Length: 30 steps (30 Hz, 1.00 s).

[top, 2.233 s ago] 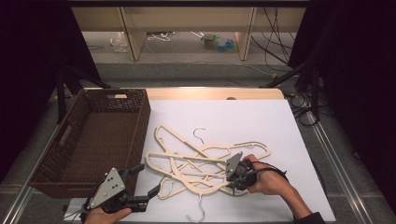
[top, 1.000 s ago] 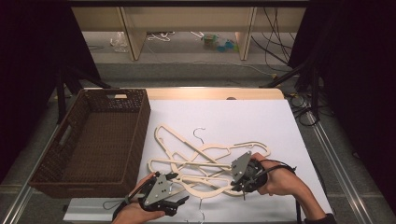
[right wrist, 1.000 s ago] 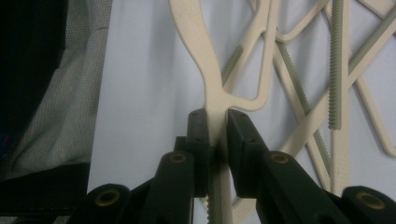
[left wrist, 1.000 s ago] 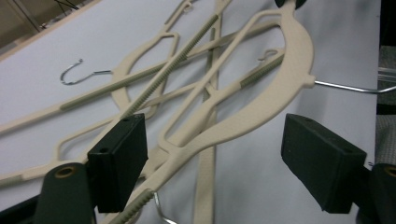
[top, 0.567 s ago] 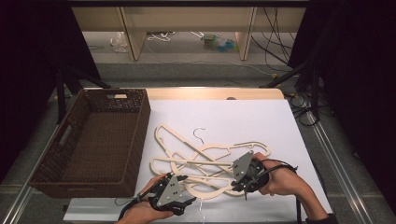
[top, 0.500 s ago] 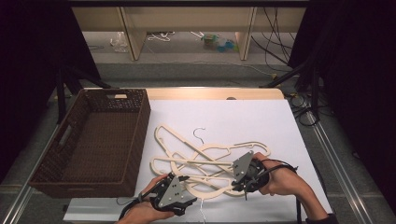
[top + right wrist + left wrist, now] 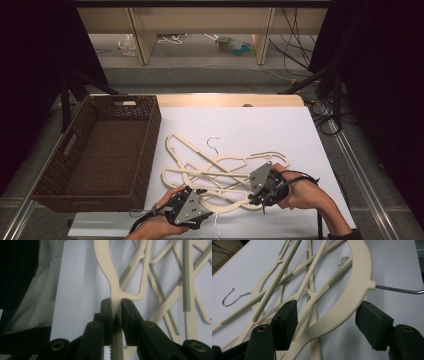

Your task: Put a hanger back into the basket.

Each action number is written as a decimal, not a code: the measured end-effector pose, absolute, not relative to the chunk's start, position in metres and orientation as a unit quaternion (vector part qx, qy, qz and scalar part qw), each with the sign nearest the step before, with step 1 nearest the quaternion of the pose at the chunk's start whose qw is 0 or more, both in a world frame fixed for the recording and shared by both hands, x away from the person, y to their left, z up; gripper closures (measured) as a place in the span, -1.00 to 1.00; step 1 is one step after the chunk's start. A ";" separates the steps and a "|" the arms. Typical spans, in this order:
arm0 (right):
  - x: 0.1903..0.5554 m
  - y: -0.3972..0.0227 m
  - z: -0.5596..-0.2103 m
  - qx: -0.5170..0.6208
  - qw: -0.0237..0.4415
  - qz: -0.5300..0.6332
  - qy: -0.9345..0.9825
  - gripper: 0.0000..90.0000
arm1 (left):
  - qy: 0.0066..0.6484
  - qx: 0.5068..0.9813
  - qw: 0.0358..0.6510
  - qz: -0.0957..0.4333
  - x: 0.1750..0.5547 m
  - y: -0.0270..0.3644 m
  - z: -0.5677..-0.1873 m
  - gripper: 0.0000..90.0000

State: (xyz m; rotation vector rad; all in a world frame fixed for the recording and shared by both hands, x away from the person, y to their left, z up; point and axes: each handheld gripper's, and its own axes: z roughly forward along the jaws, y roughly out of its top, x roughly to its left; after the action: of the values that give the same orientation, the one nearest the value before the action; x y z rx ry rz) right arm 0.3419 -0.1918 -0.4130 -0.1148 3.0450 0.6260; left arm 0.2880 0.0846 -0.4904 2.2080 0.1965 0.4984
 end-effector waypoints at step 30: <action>0.348 -0.204 -0.423 -0.014 0.004 0.211 0.977 0.71 | -0.087 0.868 0.430 0.233 0.284 0.070 -0.456 0.72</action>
State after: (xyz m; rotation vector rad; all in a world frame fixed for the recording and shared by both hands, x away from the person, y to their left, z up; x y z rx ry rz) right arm 0.3478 -0.2035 -0.4226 -0.0428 3.0635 0.6614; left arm 0.2843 0.0697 -0.4556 2.1643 -0.2182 0.5818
